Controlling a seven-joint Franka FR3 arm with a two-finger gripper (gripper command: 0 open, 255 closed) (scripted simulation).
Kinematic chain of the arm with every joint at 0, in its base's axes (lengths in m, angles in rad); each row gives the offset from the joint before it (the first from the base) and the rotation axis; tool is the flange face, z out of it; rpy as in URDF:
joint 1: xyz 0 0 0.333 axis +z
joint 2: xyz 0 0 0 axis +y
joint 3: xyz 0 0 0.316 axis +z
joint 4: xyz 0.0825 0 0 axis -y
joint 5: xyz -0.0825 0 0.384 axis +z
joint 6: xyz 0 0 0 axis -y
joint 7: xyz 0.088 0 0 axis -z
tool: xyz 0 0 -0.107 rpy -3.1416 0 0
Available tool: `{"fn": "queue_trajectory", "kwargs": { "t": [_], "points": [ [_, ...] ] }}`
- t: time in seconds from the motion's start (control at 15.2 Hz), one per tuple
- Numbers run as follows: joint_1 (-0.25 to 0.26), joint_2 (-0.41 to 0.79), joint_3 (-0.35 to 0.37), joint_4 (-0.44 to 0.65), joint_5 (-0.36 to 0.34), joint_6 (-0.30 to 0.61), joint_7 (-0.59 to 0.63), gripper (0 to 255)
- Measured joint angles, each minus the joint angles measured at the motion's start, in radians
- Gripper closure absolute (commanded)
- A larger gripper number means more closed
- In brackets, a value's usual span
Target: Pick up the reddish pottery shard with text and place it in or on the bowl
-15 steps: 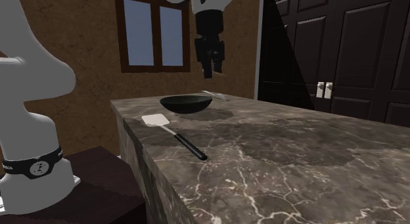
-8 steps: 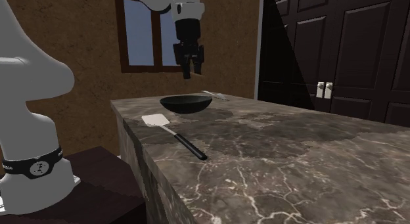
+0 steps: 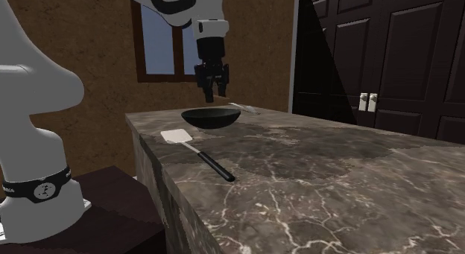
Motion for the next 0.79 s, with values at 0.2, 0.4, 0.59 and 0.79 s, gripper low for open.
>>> {"fn": "queue_trajectory", "kwargs": {
  "t": [0.2, 0.4, 0.59, 0.79],
  "points": [
    [0.002, 0.013, 0.013, -0.034, 0.005, 0.046, 0.002, 255],
    [0.000, 0.025, 0.021, -0.043, 0.004, 0.068, 0.005, 255],
    [0.000, 0.026, 0.022, -0.044, 0.004, 0.071, 0.005, 255],
    [0.000, 0.026, 0.022, -0.044, 0.004, 0.071, 0.006, 0]
  ]
}}
